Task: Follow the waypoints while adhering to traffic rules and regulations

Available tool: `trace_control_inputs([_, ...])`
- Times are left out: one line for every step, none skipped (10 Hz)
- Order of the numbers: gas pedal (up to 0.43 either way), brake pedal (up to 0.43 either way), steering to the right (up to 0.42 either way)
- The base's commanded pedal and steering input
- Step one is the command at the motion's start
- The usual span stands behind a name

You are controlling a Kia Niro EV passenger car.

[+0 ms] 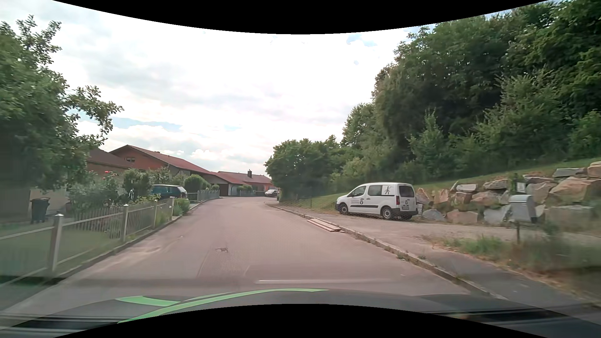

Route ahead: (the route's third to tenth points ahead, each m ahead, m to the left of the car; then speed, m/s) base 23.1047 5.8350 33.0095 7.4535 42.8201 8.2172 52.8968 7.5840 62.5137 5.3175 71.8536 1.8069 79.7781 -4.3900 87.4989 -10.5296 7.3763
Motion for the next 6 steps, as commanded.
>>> trace_control_inputs([0.067, 0.000, -0.067])
trace_control_inputs([0.067, 0.000, -0.068])
trace_control_inputs([0.067, 0.000, -0.070])
trace_control_inputs([0.067, 0.000, -0.072])
trace_control_inputs([0.067, 0.000, -0.073])
trace_control_inputs([0.067, 0.000, -0.073])
